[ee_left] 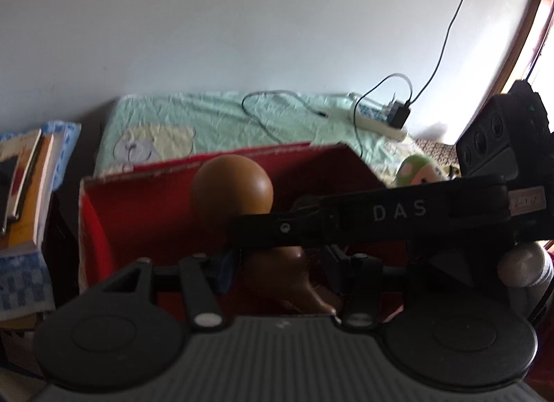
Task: Organize objects
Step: 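Lift the gourd toy with the right gripper and carry it over the box, then lower the gourd toy into the box and open the right gripper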
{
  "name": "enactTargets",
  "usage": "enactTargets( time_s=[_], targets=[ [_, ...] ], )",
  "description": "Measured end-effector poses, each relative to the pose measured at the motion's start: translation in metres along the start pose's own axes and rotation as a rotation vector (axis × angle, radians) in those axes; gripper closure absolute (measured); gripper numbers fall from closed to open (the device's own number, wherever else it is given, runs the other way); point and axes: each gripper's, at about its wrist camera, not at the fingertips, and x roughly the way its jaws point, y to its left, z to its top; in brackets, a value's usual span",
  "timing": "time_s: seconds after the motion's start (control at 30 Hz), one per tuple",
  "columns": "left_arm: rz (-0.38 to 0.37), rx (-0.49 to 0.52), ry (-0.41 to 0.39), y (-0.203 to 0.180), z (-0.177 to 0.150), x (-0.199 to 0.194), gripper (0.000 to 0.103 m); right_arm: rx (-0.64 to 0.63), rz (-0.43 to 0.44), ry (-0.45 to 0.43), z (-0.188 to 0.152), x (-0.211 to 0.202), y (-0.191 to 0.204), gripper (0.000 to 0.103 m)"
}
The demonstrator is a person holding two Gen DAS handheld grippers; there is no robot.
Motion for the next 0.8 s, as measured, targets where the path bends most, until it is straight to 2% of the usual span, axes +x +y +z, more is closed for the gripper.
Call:
enactTargets(
  time_s=[0.13, 0.27, 0.37, 0.43, 0.6, 0.7, 0.8],
  targets=[
    [0.044, 0.024, 0.056, 0.0, -0.008, 0.017, 0.053, 0.043, -0.036, 0.046, 0.001, 0.013, -0.007, 0.069],
    [0.024, 0.001, 0.116, 0.002, -0.011, 0.031, 0.053, 0.092, -0.082, 0.055, 0.001, 0.018, -0.014, 0.069],
    [0.026, -0.007, 0.136, 0.002, -0.013, 0.035, 0.053, 0.078, -0.16, 0.067, 0.001, 0.02, -0.009, 0.069],
    [0.031, -0.019, 0.152, 0.004, -0.014, 0.037, 0.05, 0.049, -0.191, 0.082, 0.001, 0.023, -0.006, 0.072],
    [0.06, -0.039, 0.18, 0.009, -0.018, 0.042, 0.05, 0.067, -0.208, 0.103, 0.001, 0.026, -0.009, 0.073],
    [0.07, -0.034, 0.169, 0.009, -0.018, 0.043, 0.046, 0.082, -0.205, 0.091, 0.0, 0.025, -0.011, 0.073],
    [0.081, -0.031, 0.164, 0.008, -0.016, 0.043, 0.032, 0.101, -0.198, 0.08, 0.0, 0.022, -0.014, 0.073]
  ],
)
